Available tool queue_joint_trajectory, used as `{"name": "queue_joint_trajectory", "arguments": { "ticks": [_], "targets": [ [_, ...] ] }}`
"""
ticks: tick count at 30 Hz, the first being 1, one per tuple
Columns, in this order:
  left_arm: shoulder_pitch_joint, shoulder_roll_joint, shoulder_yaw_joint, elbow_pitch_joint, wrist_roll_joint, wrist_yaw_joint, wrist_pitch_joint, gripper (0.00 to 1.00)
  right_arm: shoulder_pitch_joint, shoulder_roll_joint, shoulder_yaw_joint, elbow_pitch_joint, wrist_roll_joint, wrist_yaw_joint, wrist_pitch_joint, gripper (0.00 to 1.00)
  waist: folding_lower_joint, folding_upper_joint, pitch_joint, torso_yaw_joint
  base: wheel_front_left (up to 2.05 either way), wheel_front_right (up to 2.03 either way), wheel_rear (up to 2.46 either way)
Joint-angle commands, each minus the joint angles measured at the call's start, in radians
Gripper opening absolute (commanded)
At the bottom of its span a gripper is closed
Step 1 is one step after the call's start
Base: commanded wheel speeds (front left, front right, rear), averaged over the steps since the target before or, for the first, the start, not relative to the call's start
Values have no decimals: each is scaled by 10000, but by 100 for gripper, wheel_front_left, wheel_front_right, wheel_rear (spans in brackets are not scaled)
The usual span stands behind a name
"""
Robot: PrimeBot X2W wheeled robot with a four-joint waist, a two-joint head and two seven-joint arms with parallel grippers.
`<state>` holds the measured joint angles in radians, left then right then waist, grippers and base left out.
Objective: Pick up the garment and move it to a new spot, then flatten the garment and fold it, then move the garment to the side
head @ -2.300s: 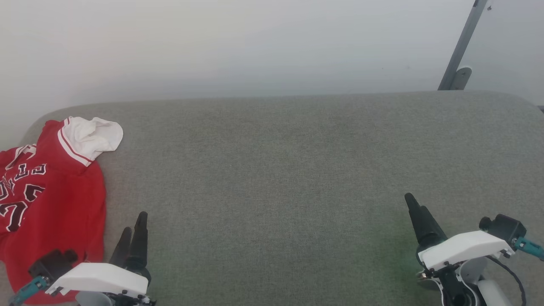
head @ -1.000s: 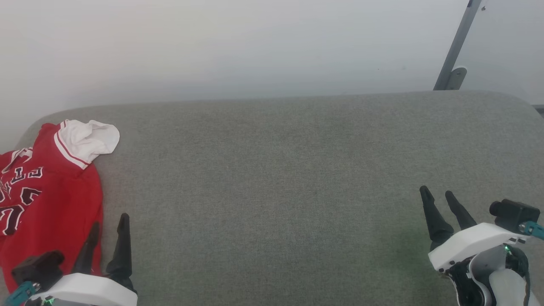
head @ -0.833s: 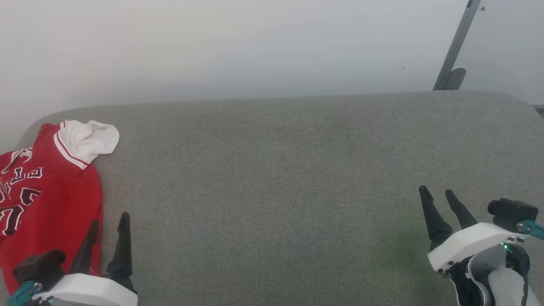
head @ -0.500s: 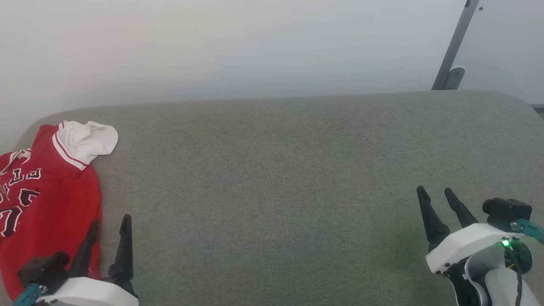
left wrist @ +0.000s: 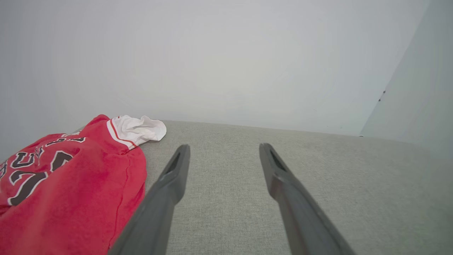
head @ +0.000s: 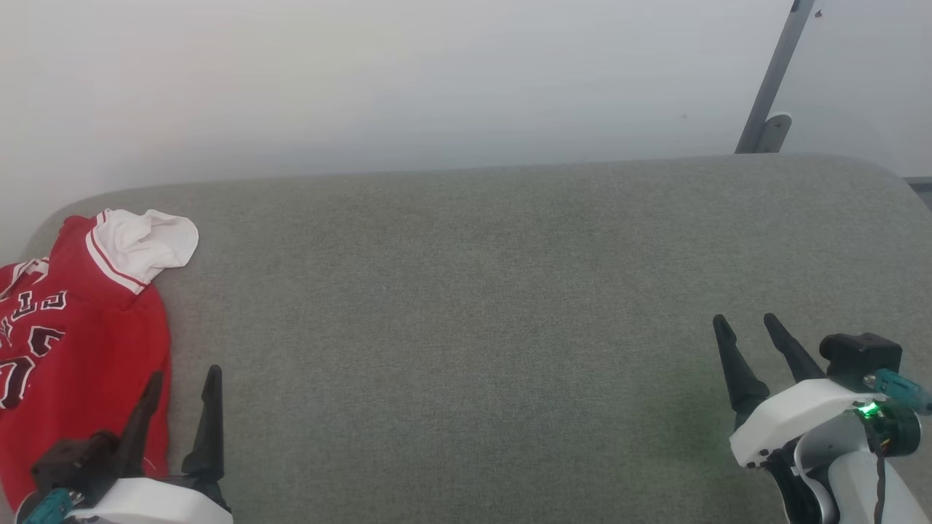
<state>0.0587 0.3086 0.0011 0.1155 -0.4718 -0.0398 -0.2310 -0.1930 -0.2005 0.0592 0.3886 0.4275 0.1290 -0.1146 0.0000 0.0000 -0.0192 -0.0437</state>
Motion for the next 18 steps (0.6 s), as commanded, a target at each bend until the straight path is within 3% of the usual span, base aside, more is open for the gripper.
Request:
{"name": "queue_joint_trajectory", "arguments": {
  "ticks": [1,18],
  "targets": [
    [91,80,30,-68,204,18,-74,100,-156,-49,20,-8,-157,30,-106,100,0,0,-3,-1,0,0,0],
    [191,246,355,-84,857,-8,-353,100,-258,-155,113,99,-1273,20,-353,100,0,0,-45,-82,0,0,0]
  ]
}}
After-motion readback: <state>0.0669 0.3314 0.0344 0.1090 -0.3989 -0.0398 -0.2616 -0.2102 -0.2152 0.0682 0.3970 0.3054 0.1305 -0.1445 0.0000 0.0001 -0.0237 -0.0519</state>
